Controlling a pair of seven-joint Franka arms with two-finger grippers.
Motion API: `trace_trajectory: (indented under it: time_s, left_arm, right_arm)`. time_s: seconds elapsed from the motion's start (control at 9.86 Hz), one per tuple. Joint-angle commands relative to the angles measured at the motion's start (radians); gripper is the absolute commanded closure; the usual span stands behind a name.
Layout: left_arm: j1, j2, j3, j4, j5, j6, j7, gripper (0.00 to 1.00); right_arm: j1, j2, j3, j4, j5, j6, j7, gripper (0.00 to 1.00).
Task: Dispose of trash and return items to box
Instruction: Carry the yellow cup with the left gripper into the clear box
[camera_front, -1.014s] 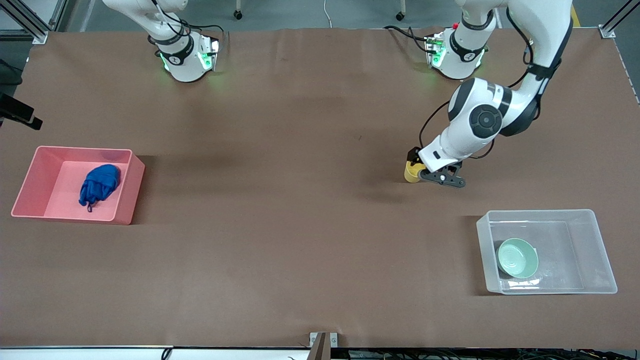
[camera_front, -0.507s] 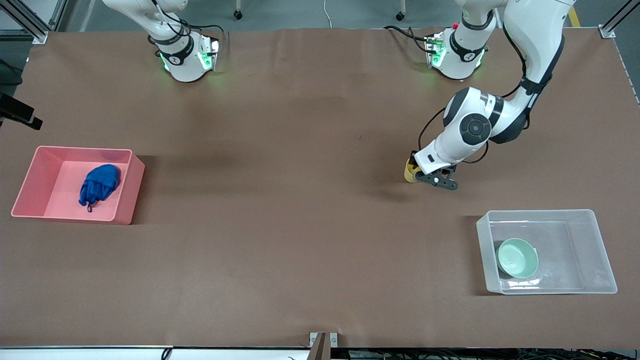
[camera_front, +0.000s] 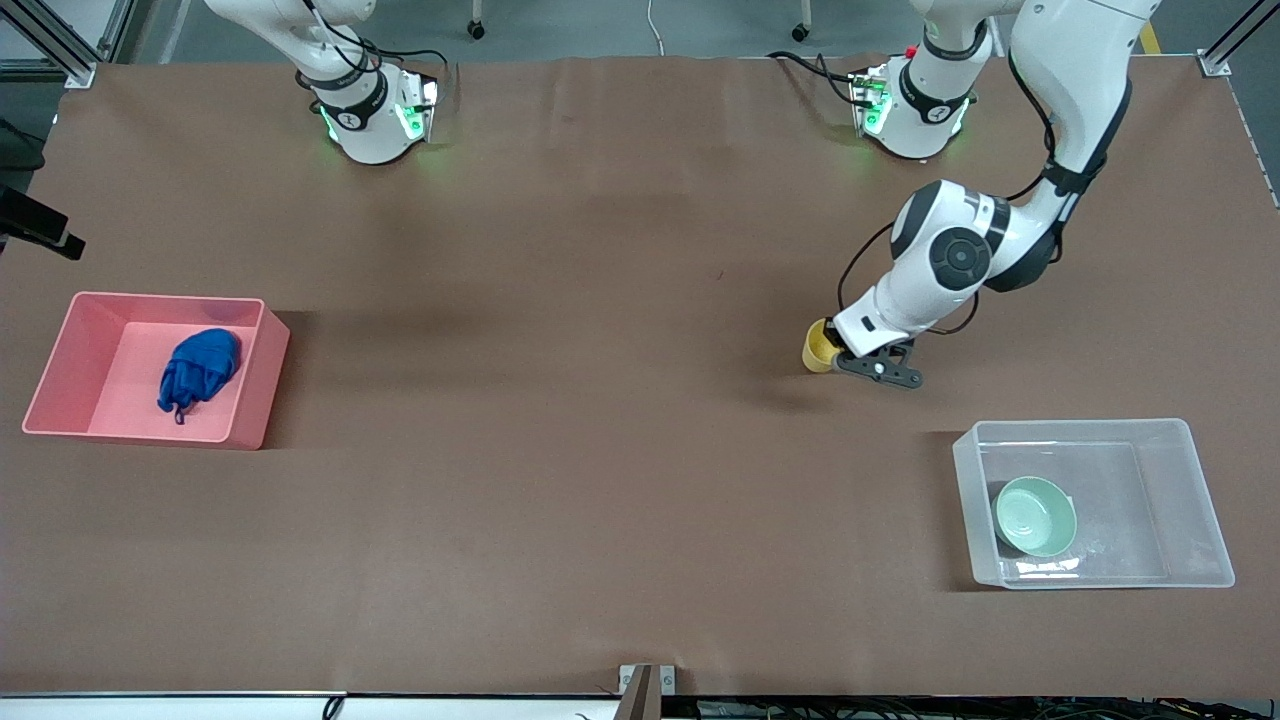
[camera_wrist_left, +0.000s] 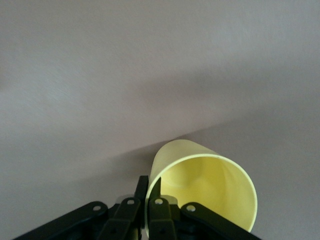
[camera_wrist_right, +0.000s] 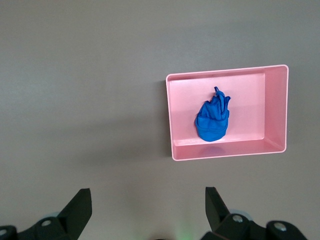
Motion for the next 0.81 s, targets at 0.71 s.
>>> trace_trajectory:
  time_s: [0.71]
  left_arm:
    - [0.267,0.256,0.006,0.774,0.089,-0.468,0.325,1.00]
  right_arm:
    - [0.000,-0.013,0.003,-0.011,-0.017,-0.004,-0.002,0.00]
